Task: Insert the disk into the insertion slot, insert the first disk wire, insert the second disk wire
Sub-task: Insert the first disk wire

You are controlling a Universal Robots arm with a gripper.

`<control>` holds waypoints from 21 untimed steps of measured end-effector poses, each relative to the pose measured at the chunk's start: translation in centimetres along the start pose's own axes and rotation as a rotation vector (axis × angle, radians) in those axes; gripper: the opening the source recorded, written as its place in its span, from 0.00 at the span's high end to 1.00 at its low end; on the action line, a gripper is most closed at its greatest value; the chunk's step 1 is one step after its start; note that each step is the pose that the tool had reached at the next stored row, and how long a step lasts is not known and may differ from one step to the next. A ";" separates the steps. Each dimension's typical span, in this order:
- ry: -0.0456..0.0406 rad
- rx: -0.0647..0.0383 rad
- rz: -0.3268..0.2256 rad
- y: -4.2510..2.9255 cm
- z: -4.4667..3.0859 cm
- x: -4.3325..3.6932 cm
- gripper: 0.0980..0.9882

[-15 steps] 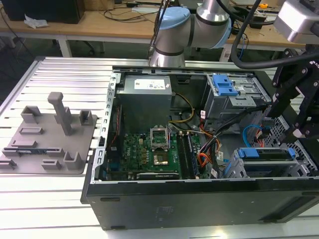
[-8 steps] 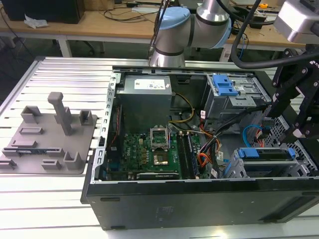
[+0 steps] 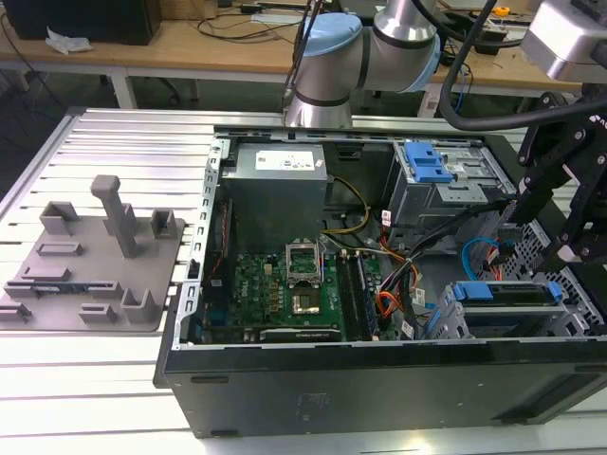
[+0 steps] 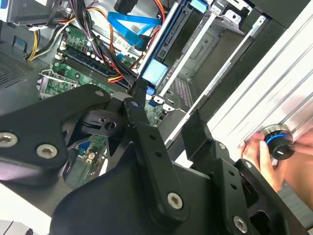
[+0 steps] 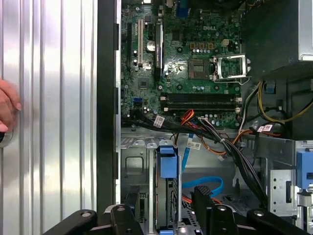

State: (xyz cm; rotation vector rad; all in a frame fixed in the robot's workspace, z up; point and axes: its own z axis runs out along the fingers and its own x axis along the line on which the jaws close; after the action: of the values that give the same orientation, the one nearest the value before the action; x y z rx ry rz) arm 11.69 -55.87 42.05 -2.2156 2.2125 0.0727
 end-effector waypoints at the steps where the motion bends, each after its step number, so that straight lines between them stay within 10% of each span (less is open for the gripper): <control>1: 0.0001 0.000 0.001 0.00 -0.01 -0.05 0.48; 4: 0.0005 0.000 0.004 0.01 0.00 -0.26 0.48; 6: 0.0203 0.000 0.005 0.01 0.03 -1.03 0.48; 9: 0.0769 -0.001 0.006 0.01 0.08 -1.63 0.48; 10: 0.1110 -0.003 0.007 0.02 0.07 -1.73 0.48; 11: 0.1736 -0.007 0.009 0.01 0.07 -1.91 0.48; 13: 0.2139 -0.008 0.010 0.01 0.08 -1.97 0.48; 15: 0.2796 -0.006 0.012 0.03 0.09 -2.36 0.48; 18: 0.2931 0.039 0.030 0.04 0.11 -2.47 0.48; 21: 0.2929 0.050 0.060 0.04 0.32 -2.53 0.48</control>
State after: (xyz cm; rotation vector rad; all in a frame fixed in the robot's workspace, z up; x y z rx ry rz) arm 11.64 -53.33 41.83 -2.2592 2.3895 -0.3242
